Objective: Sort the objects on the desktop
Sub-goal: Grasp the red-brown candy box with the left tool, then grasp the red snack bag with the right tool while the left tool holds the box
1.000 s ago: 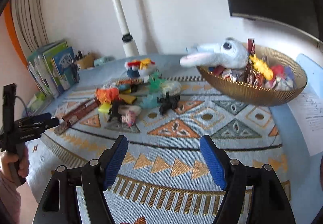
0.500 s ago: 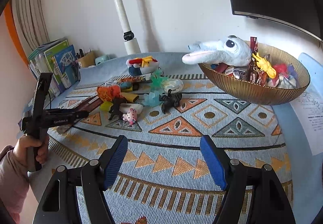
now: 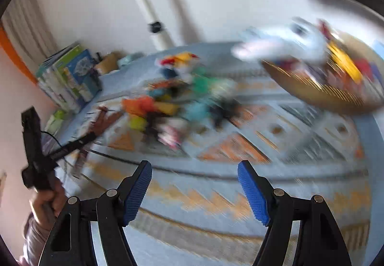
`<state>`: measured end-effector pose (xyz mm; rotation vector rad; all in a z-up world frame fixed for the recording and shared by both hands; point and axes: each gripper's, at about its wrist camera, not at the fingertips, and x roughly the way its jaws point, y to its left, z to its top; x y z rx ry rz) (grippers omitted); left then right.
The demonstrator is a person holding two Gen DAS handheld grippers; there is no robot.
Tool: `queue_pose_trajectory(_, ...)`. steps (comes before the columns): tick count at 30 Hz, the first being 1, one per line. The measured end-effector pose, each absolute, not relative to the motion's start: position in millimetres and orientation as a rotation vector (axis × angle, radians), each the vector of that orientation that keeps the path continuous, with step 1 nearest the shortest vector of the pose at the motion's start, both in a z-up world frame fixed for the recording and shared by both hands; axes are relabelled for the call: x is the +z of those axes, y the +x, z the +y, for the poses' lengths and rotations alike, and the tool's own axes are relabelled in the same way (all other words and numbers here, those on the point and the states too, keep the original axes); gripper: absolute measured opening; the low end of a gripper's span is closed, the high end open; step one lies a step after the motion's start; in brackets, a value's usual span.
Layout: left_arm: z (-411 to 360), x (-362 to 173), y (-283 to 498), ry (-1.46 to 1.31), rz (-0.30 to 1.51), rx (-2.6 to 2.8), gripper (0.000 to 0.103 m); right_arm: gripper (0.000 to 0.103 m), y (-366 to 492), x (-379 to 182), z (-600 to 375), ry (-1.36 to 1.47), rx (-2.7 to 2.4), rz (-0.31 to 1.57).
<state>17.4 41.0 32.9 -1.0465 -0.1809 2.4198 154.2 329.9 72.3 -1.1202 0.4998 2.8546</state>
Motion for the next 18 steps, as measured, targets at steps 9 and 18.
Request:
queue_pose_trajectory(9,39.0,33.6,17.9,-1.016,-0.218,2.398,0.014,0.073,29.4,75.8,268.4,-1.219,2.958,0.048)
queue_pose_trajectory(18,40.2,31.4,18.5,-1.007,-0.237,2.379,0.014,0.032,3.5,50.3,244.5,-1.340,2.946,-0.124)
